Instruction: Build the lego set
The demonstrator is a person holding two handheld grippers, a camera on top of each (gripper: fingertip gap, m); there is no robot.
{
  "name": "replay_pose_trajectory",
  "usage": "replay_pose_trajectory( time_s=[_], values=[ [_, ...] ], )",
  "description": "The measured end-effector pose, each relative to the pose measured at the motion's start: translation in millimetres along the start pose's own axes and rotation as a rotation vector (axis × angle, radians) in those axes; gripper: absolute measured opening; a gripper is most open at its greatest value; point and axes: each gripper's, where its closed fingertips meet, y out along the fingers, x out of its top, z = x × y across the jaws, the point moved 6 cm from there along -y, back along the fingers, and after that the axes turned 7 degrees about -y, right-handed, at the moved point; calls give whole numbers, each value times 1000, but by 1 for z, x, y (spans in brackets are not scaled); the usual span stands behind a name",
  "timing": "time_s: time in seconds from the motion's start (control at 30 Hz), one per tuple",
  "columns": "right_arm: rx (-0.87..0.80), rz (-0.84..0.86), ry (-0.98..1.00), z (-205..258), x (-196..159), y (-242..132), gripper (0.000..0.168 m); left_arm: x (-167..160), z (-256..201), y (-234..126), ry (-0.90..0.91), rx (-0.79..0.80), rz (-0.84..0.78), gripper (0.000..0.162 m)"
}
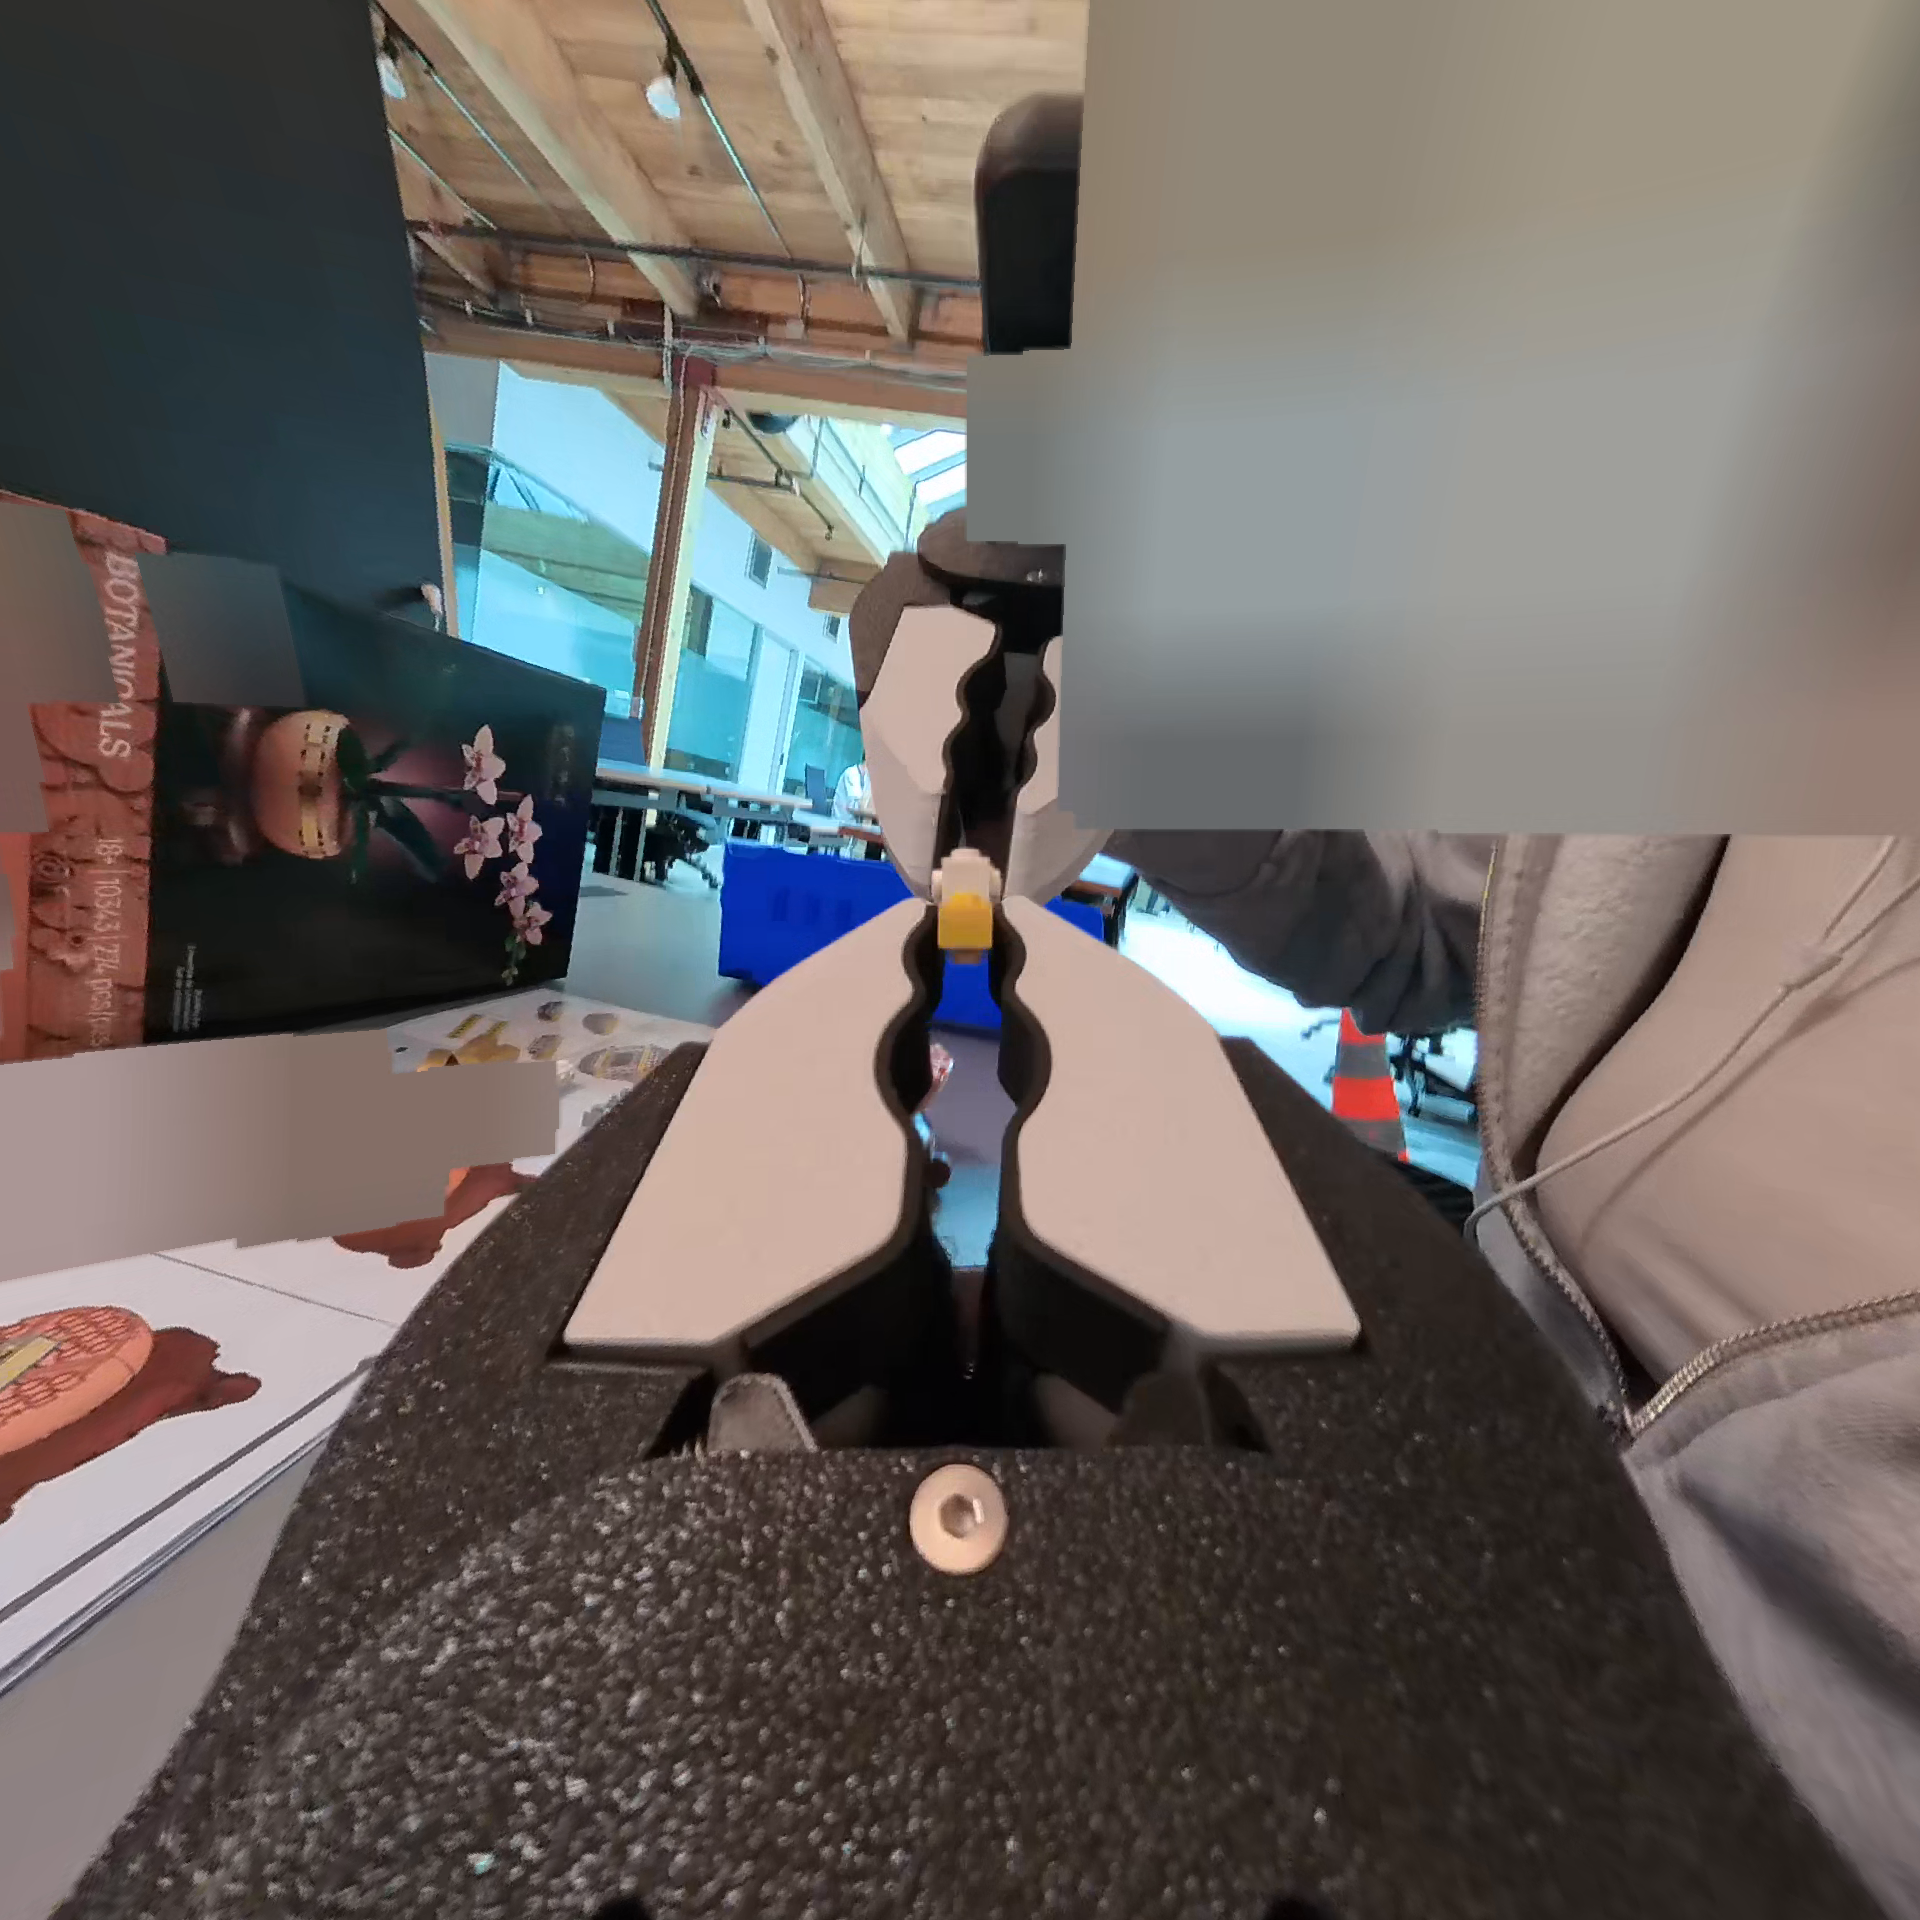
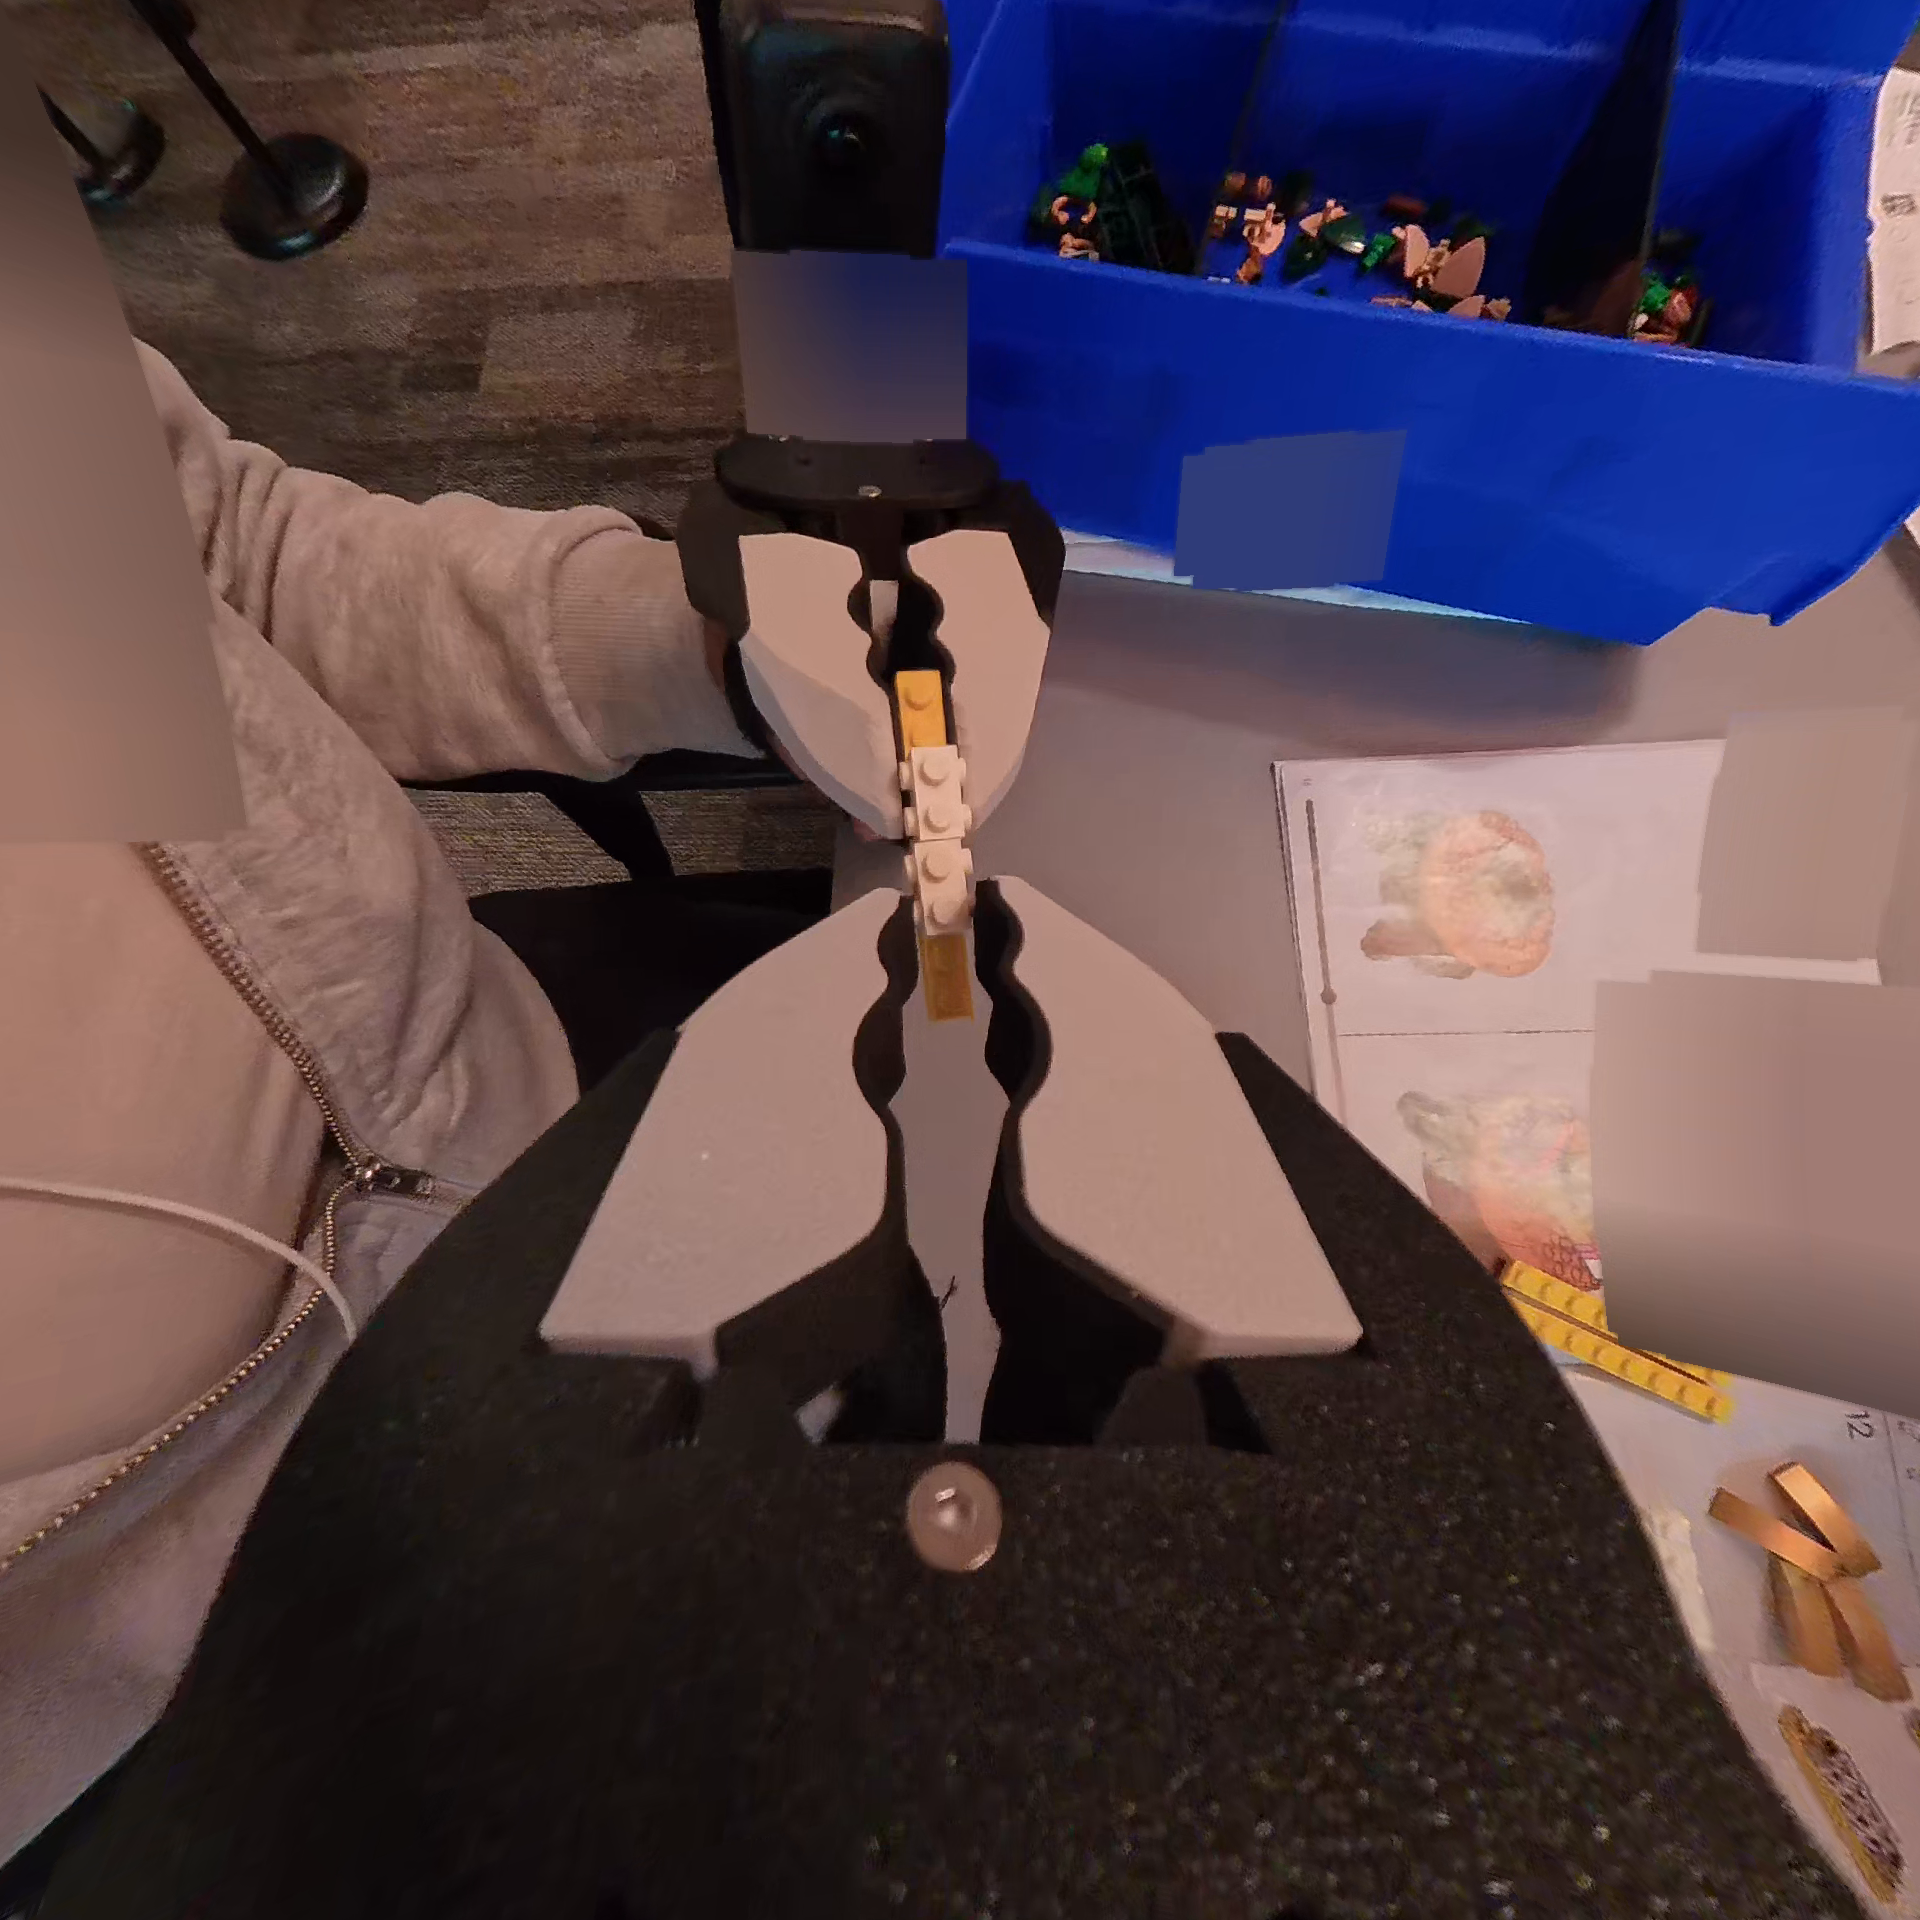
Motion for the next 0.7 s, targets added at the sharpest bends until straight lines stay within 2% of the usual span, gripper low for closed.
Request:
replay_pose_trajectory(
  time_s=[0.13,0.23,0.7],
  values=[
    [18,14,0,1,-2,7,11,4,-1,-2,-8,-6,-23,7],
    [32,-47,27,0,3,4,11,8,-2,-3,-20,-19,-64,7],
    [9,-66,72,-9,2,7,11,9,5,-3,-98,47,-133,7]
  ],
)
